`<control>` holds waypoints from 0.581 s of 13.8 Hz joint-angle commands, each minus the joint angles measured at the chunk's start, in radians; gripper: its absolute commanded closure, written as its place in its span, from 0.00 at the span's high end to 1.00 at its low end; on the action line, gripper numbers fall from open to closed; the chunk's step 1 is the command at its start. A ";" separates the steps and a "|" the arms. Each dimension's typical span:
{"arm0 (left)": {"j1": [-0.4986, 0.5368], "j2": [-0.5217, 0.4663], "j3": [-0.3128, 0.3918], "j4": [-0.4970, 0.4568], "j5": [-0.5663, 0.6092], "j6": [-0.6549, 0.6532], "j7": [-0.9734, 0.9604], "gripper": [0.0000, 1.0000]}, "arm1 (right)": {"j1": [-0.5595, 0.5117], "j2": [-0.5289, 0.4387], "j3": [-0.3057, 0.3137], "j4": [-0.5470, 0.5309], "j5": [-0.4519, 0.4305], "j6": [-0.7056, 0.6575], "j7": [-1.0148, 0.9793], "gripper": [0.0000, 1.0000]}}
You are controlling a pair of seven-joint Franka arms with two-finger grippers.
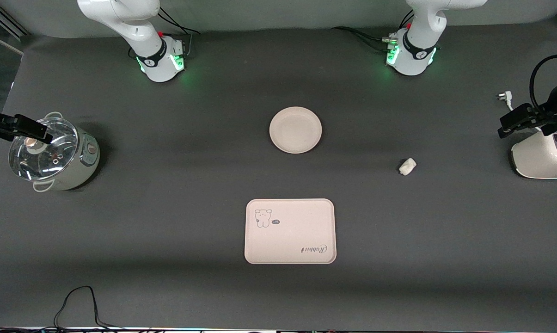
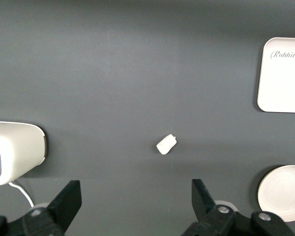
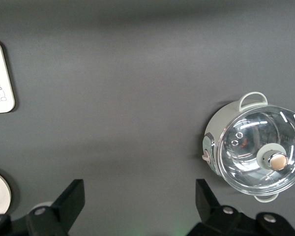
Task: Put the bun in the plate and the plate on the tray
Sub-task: 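Reach the left gripper toward the small white bun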
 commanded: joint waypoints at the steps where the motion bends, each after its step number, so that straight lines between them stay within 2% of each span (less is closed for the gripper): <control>1: 0.004 0.008 -0.001 -0.001 -0.005 -0.046 0.012 1.00 | 0.018 -0.015 -0.015 -0.004 -0.013 -0.009 -0.004 1.00; 3: 0.002 0.016 0.000 -0.028 -0.011 -0.056 0.006 1.00 | 0.018 -0.014 -0.015 -0.005 -0.013 -0.009 -0.004 1.00; 5: -0.007 0.039 -0.001 -0.148 -0.038 -0.005 0.006 1.00 | 0.018 -0.015 -0.013 -0.005 -0.015 -0.009 -0.004 1.00; 8: -0.015 0.037 -0.009 -0.560 -0.029 0.511 0.012 1.00 | 0.018 -0.014 -0.015 -0.007 -0.015 -0.009 -0.005 1.00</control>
